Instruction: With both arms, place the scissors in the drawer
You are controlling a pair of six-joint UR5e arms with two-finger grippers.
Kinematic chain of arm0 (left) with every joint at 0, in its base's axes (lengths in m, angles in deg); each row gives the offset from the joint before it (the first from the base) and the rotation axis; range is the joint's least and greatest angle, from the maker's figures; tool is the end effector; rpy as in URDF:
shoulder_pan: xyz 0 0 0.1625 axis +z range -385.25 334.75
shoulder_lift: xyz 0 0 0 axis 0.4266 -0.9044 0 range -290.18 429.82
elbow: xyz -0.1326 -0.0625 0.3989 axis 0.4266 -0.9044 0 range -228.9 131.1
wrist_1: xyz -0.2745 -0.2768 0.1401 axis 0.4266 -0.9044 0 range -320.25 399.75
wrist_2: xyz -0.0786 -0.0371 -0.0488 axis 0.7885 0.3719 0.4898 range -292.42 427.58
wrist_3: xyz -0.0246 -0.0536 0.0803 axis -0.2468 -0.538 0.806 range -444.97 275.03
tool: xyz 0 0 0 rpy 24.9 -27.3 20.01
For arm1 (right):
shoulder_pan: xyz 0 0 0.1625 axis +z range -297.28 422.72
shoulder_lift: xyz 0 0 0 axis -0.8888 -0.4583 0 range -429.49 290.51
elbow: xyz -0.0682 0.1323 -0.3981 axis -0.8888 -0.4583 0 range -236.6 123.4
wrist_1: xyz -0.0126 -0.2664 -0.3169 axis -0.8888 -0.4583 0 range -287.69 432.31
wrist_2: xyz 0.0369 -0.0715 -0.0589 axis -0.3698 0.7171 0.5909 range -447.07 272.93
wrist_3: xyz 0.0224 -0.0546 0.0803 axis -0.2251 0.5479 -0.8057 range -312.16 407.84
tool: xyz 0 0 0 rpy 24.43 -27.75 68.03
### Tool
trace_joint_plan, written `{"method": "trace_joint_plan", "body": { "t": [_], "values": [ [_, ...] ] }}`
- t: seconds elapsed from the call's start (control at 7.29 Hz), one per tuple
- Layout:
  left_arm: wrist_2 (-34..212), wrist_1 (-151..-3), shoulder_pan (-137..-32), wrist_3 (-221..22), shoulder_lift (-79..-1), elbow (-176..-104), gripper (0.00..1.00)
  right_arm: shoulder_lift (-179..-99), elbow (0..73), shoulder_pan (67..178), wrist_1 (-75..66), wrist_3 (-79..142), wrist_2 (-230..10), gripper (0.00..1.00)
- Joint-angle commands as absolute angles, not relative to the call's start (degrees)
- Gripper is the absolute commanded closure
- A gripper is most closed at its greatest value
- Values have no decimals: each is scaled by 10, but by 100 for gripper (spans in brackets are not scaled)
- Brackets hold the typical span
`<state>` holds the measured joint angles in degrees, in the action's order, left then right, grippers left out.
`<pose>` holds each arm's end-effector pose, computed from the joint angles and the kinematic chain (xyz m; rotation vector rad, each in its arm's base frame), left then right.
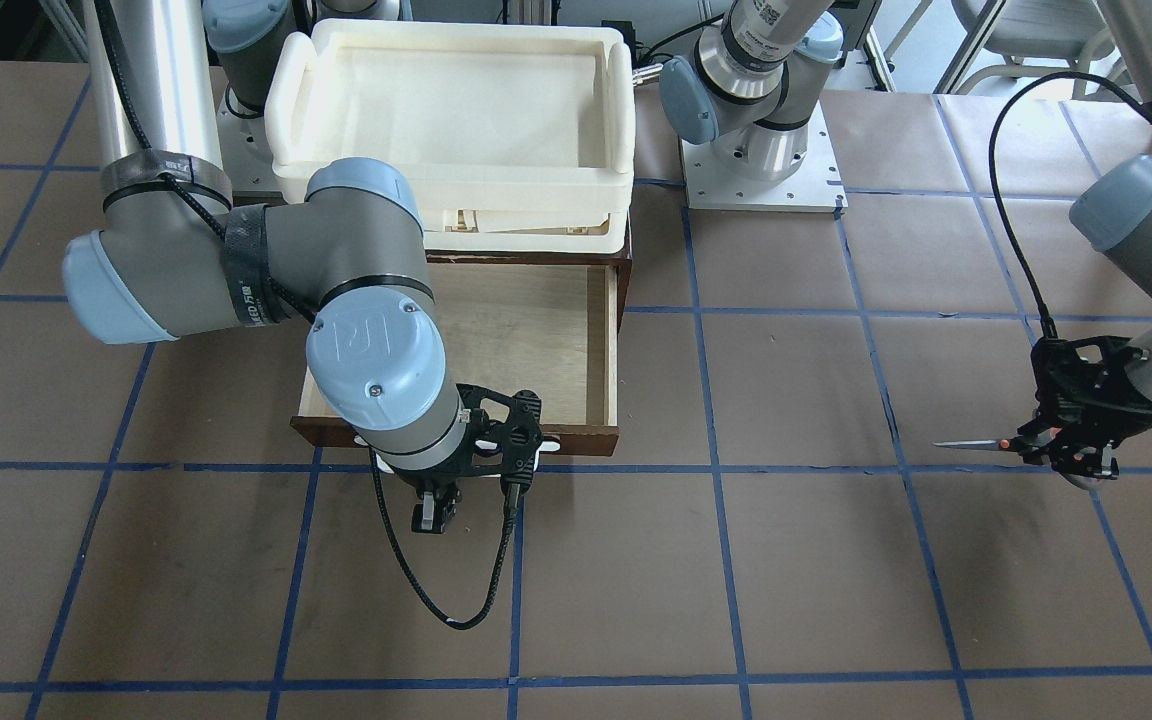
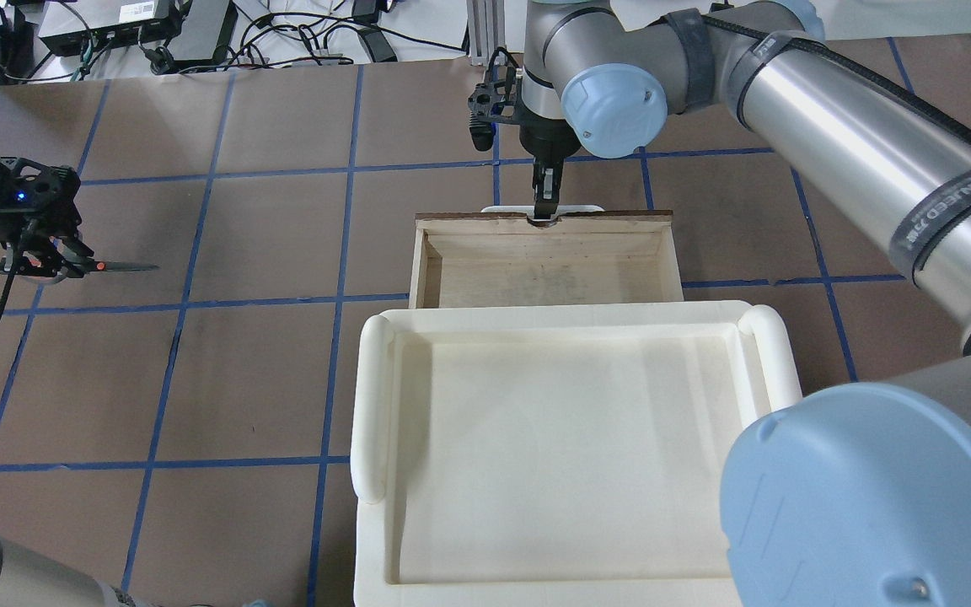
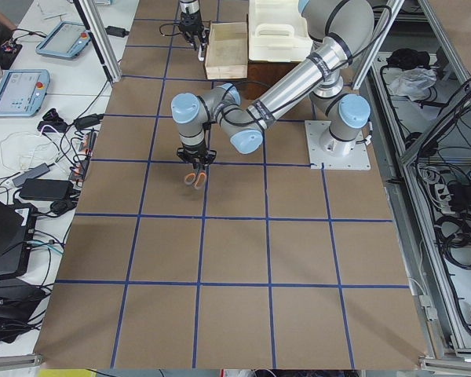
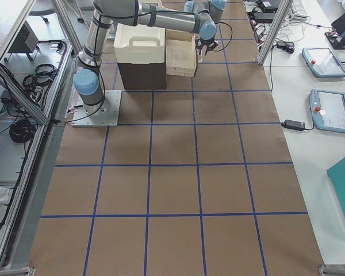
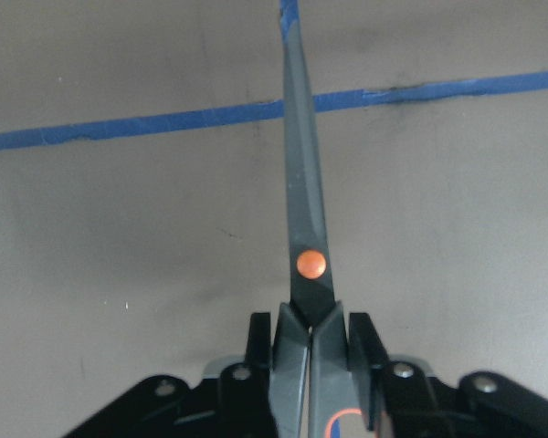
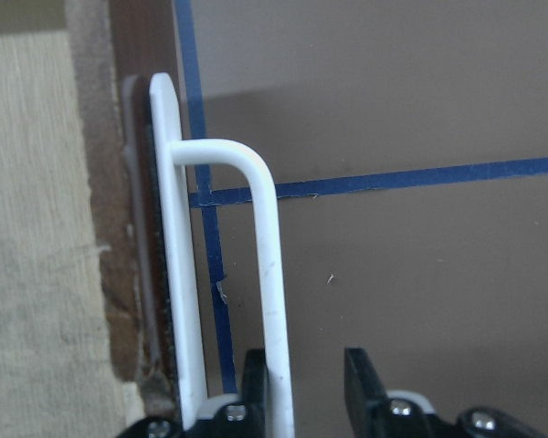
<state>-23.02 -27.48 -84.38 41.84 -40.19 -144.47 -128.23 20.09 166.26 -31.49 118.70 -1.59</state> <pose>0.1913 -0.5775 0.2880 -2.2992 -2.0723 -0.0308 0.2978 -0.6338 0.2986 -2.0373 2.2531 0.0393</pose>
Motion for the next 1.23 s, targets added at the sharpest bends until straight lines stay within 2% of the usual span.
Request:
{"method": "trace_joint_plan", "body": {
  "t": [0.0,0.69,0.82,0.96,1.1],
  "values": [
    [-233,-345,-884,397,-377,-1404,100,-1280,200,1663,-324,1188,-25,61],
    [-229,-422,-976,277,-328,-1388,100,-1270,196,1663,-341,1194,-25,61],
    [-229,-437,-1001,237,-318,-1388,100,-1271,193,1663,-340,1187,-26,50],
    [-225,-444,-1017,201,-309,-1388,100,-1274,193,1663,-335,1160,-32,13],
    [-224,-454,-1037,174,-301,-1388,100,-1289,193,1663,-333,1105,-26,0]
  ]
}}
